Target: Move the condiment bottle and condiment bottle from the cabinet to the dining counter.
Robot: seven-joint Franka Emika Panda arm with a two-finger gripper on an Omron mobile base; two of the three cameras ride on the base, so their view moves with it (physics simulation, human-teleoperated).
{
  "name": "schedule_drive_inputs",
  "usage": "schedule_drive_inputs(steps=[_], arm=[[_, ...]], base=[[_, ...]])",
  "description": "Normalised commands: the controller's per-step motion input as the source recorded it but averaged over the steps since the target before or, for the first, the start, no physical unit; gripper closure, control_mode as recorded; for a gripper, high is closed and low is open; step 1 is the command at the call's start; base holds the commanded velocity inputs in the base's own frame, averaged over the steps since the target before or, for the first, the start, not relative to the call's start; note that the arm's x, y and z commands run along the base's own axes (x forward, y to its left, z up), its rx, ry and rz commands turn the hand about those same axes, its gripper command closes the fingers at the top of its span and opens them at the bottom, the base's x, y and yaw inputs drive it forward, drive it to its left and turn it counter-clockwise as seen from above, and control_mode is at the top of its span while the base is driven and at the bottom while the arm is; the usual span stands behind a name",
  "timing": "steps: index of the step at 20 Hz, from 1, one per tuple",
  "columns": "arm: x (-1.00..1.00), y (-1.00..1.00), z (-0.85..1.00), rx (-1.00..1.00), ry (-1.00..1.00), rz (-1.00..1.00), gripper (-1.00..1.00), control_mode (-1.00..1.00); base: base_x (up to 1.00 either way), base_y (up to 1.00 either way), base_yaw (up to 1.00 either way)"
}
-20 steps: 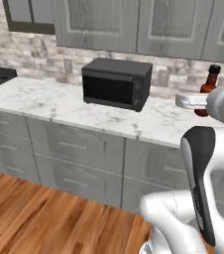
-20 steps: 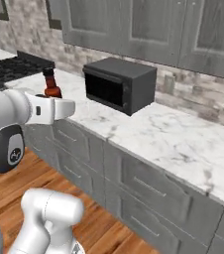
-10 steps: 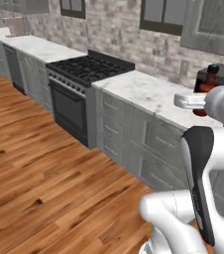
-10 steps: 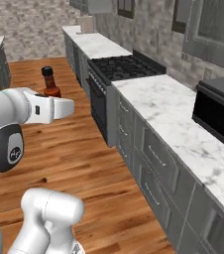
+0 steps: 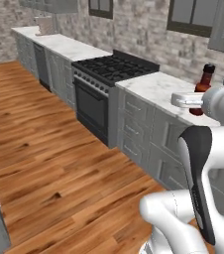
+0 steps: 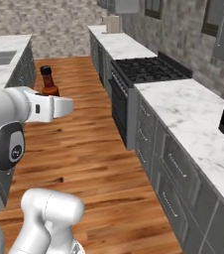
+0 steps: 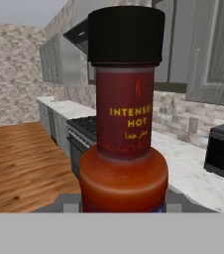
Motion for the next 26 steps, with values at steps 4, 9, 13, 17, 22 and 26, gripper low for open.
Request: schedule_drive_inputs(steps=[4,9,13,17,22,26], arm=[[0.00,0.00,0.00,0.00,0.00,0.00,1.00,1.00],[0.00,0.00,0.00,0.00,0.00,0.00,1.00,1.00],[0.00,0.00,0.00,0.00,0.00,0.00,1.00,1.00],[0.00,0.00,0.00,0.00,0.00,0.00,1.00,1.00],[0.00,0.00,0.00,0.00,0.00,0.00,1.00,1.00],[0.00,0.00,0.00,0.00,0.00,0.00,1.00,1.00]], base=[[0.05,1.00,0.00],[0.00,1.00,0.07],[0.00,1.00,0.09],[0.08,1.00,0.35],[0.04,0.84,0.69],[0.01,0.66,0.59]])
